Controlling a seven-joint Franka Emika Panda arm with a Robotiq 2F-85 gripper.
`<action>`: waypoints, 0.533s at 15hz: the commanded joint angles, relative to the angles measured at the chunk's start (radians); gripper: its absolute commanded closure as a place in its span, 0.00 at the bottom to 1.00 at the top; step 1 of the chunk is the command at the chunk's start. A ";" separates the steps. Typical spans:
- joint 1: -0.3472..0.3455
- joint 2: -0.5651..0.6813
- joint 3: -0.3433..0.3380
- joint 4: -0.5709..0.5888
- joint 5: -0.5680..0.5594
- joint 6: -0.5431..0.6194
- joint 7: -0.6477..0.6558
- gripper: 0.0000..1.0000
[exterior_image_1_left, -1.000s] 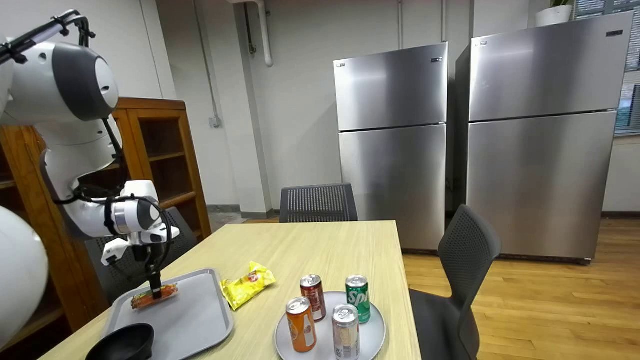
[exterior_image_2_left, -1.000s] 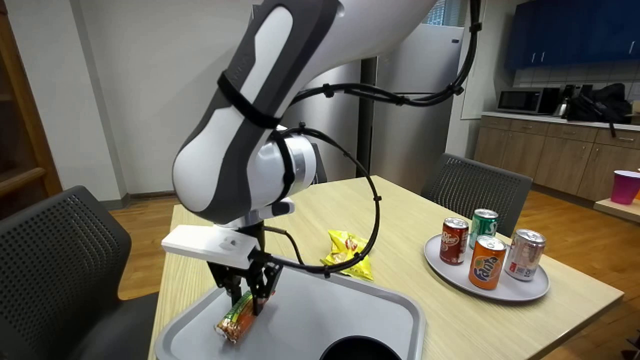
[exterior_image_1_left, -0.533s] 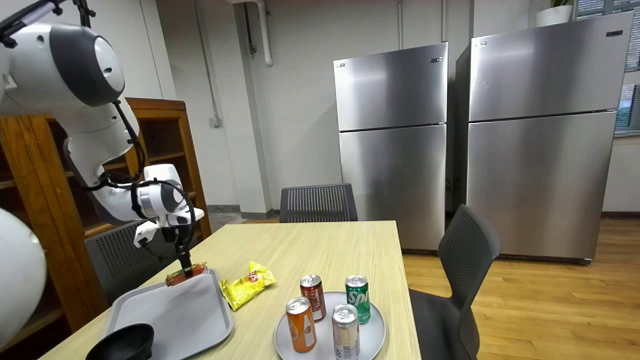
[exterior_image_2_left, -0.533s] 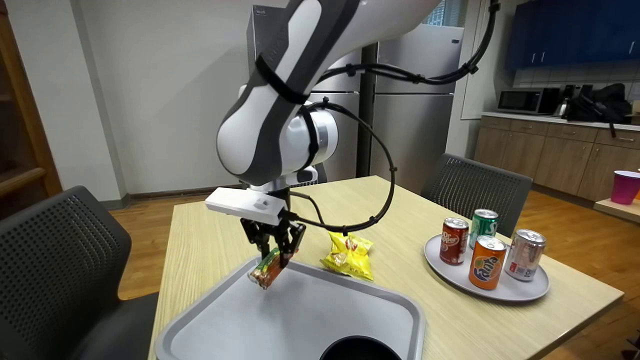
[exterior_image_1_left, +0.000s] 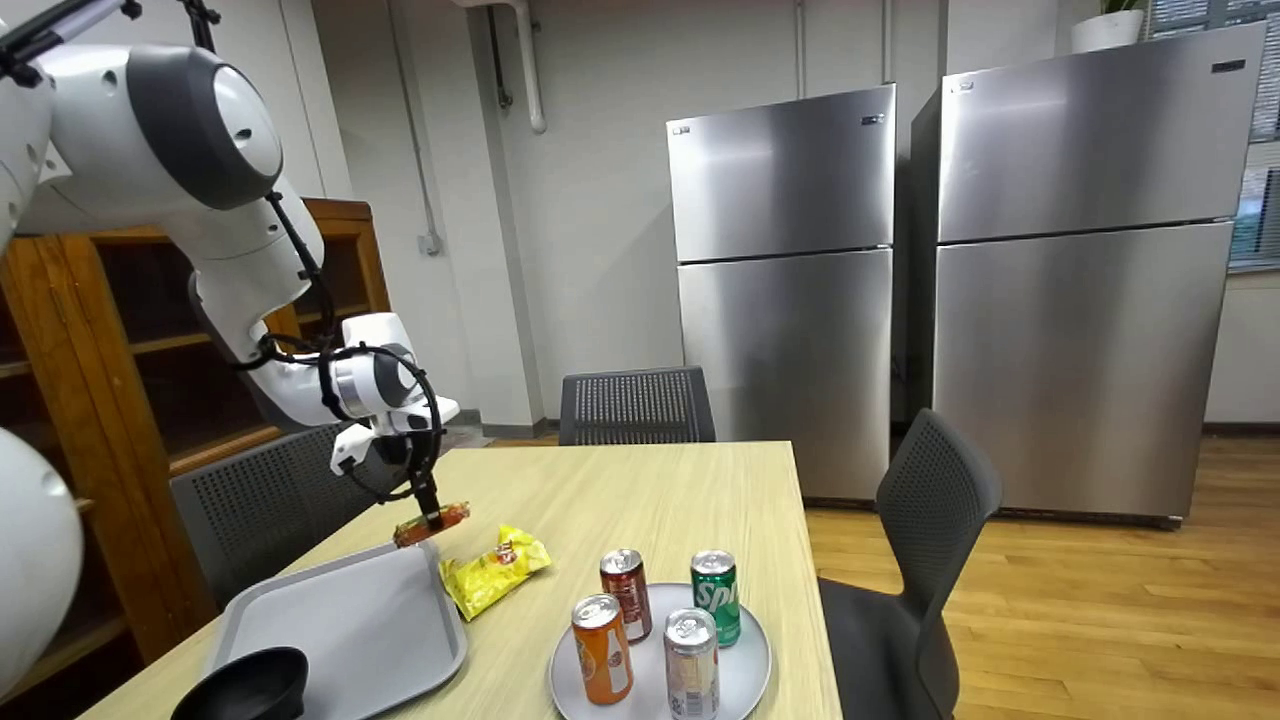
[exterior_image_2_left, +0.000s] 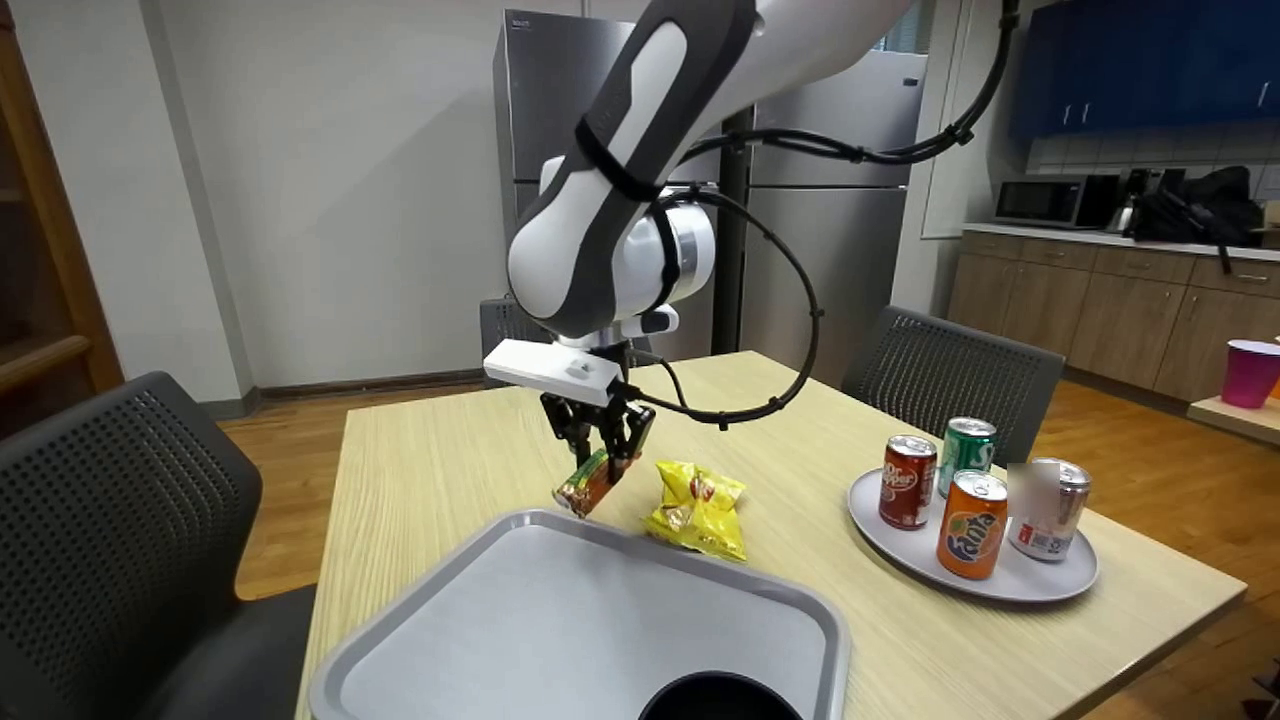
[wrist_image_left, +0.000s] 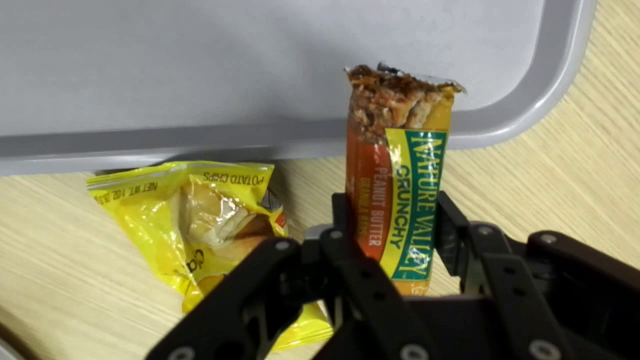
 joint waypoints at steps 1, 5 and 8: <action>-0.008 0.049 -0.006 0.097 -0.034 -0.038 0.041 0.83; -0.008 0.111 -0.025 0.174 -0.038 -0.044 0.056 0.83; -0.016 0.160 -0.036 0.230 -0.029 -0.044 0.076 0.83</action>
